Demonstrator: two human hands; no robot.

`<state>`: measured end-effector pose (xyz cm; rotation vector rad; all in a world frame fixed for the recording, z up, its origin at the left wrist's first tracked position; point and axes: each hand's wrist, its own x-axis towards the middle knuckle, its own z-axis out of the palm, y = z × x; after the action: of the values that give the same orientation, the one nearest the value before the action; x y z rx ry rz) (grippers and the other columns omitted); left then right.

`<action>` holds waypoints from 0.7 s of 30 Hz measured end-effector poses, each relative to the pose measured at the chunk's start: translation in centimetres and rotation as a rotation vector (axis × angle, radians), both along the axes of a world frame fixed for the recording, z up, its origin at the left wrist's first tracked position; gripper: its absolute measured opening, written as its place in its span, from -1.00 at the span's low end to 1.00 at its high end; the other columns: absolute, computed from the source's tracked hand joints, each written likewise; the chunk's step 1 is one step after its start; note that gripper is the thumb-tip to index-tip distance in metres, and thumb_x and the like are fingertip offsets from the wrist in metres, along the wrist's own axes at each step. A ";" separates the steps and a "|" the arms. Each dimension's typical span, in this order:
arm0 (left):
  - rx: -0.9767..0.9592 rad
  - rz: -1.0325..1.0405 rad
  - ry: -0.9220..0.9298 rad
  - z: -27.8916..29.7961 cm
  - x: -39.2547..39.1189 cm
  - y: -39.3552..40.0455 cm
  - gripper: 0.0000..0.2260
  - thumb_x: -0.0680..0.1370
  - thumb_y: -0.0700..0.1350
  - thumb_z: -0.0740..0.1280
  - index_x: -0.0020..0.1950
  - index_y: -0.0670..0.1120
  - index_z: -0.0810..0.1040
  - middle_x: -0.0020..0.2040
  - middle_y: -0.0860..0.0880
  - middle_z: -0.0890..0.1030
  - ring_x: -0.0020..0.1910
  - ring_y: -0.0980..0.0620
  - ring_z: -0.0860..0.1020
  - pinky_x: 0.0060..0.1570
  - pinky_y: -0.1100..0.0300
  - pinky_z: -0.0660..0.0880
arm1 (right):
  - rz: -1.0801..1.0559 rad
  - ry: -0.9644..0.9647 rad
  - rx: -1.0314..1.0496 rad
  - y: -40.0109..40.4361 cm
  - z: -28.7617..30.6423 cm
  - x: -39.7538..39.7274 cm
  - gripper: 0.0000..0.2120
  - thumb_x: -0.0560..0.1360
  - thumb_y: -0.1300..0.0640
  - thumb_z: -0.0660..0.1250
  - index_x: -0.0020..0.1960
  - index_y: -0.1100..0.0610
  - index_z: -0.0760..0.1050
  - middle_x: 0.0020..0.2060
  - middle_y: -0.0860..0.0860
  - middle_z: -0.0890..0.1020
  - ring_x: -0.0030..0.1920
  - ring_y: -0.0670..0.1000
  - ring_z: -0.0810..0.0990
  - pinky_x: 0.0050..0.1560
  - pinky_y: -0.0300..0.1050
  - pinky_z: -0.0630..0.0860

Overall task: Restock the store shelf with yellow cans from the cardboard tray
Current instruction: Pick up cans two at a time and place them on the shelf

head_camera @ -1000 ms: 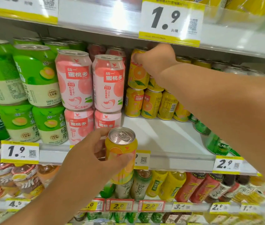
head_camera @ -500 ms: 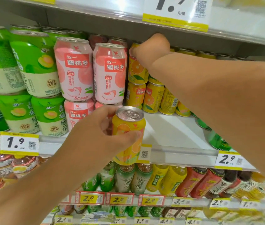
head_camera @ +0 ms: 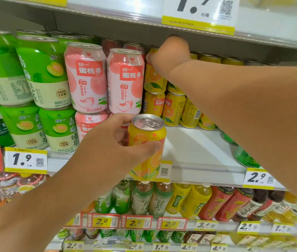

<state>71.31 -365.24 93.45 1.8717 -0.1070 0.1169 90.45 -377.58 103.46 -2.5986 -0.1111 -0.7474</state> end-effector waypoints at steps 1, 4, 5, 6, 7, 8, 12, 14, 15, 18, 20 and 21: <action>0.001 0.000 -0.003 0.0 0.0 0.0 -0.58 0.28 0.11 0.54 0.11 0.16 0.57 -0.14 0.19 0.73 -0.16 0.19 0.71 -0.05 0.14 0.62 | 0.003 -0.001 -0.012 -0.1 0.1 0.0 -0.84 0.53 0.01 0.31 -0.06 0.10 0.47 -0.08 0.05 0.59 0.07 0.12 0.64 -0.11 -0.13 0.50; 0.011 0.001 -0.005 -0.1 0.1 0.0 -0.56 0.27 0.11 0.54 0.13 0.16 0.57 -0.14 0.20 0.73 -0.15 0.20 0.70 -0.05 0.14 0.63 | -0.030 -0.043 -0.038 -0.2 -0.1 -0.1 -0.81 0.55 -0.01 0.31 0.04 0.10 0.50 0.00 0.07 0.60 0.10 0.12 0.62 -0.12 -0.14 0.43; 0.009 0.000 -0.003 -0.2 0.1 0.0 -0.55 0.27 0.12 0.54 0.14 0.16 0.57 -0.13 0.20 0.73 -0.15 0.20 0.70 -0.05 0.14 0.63 | -0.071 -0.077 -0.061 -0.1 -0.2 0.0 -0.78 0.55 -0.01 0.31 0.10 0.10 0.52 0.07 0.06 0.61 0.12 0.11 0.61 -0.11 -0.14 0.41; 0.004 -0.002 0.001 -0.2 0.1 0.0 -0.55 0.27 0.12 0.53 0.14 0.16 0.57 -0.13 0.20 0.73 -0.14 0.20 0.70 -0.05 0.15 0.62 | -0.120 -0.122 -0.119 0.0 -0.3 -0.1 -0.77 0.55 -0.02 0.30 0.12 0.09 0.53 0.10 0.05 0.62 0.15 0.11 0.59 -0.09 -0.13 0.39; -0.002 -0.005 0.004 -0.2 0.2 0.0 -0.55 0.28 0.12 0.54 0.14 0.16 0.57 -0.13 0.20 0.73 -0.14 0.20 0.71 -0.05 0.15 0.62 | -0.152 -0.155 -0.170 0.1 -0.4 -0.1 -0.77 0.55 -0.02 0.29 0.11 0.09 0.55 0.10 0.05 0.63 0.16 0.11 0.58 -0.08 -0.12 0.39; -0.005 -0.007 0.007 -0.3 0.2 0.0 -0.55 0.28 0.11 0.54 0.14 0.17 0.57 -0.12 0.20 0.73 -0.14 0.20 0.71 -0.06 0.16 0.62 | -0.170 -0.173 -0.214 0.1 -0.4 -0.1 -0.77 0.56 -0.02 0.29 0.10 0.09 0.56 0.10 0.05 0.63 0.18 0.12 0.56 -0.06 -0.10 0.40; -0.021 -0.004 0.016 -0.4 0.4 -0.2 -0.56 0.29 0.10 0.54 0.14 0.16 0.57 -0.12 0.20 0.73 -0.13 0.20 0.71 -0.05 0.16 0.62 | -0.166 -0.142 -0.276 -0.7 -0.4 -0.1 -0.76 0.58 0.05 0.26 0.16 0.14 0.55 0.17 0.11 0.59 0.25 0.14 0.51 0.06 -0.05 0.47; -0.029 -0.007 0.022 -0.4 0.6 -0.2 -0.56 0.30 0.08 0.55 0.15 0.16 0.56 -0.11 0.19 0.73 -0.12 0.19 0.71 -0.02 0.12 0.63 | -0.148 -0.145 -0.287 -1.0 -0.5 -0.3 -0.75 0.59 0.05 0.25 0.17 0.15 0.54 0.18 0.11 0.58 0.23 0.14 0.52 0.05 -0.05 0.48; -0.029 -0.004 0.024 -0.5 0.6 -0.2 -0.57 0.31 0.07 0.56 0.15 0.16 0.56 -0.11 0.19 0.73 -0.12 0.19 0.71 -0.01 0.11 0.63 | -0.133 -0.145 -0.285 -1.2 -0.6 -0.4 -0.74 0.59 0.04 0.25 0.18 0.15 0.54 0.18 0.11 0.58 0.22 0.14 0.54 0.03 -0.05 0.48; -0.015 0.017 0.019 -0.6 0.6 -0.2 -0.58 0.32 0.07 0.57 0.13 0.18 0.56 -0.13 0.22 0.73 -0.13 0.21 0.70 -0.05 0.17 0.61 | -0.077 -0.147 -0.245 -1.6 -0.9 -0.6 -0.69 0.58 0.00 0.26 0.23 0.14 0.53 0.20 0.10 0.57 0.20 0.13 0.55 0.05 -0.06 0.51; -0.006 0.028 0.020 -0.7 0.6 -0.2 -0.58 0.31 0.08 0.56 0.13 0.19 0.56 -0.14 0.22 0.73 -0.14 0.23 0.70 -0.08 0.21 0.59 | -0.027 -0.170 -0.141 -2.1 -1.6 -0.8 -0.62 0.56 -0.03 0.29 0.29 0.16 0.50 0.28 0.12 0.50 0.23 0.13 0.54 0.15 -0.07 0.49; -0.001 0.033 0.020 -0.7 0.5 -0.3 -0.58 0.30 0.08 0.56 0.12 0.19 0.56 -0.14 0.23 0.73 -0.15 0.23 0.70 -0.10 0.23 0.59 | -0.003 -0.191 -0.062 -2.3 -2.0 -1.0 -0.59 0.55 -0.04 0.32 0.31 0.16 0.48 0.32 0.12 0.45 0.24 0.12 0.53 0.19 -0.09 0.46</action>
<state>71.83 -365.50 92.80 1.8740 -0.0619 0.1209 89.44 -379.89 101.42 -2.5803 -0.1906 -1.0078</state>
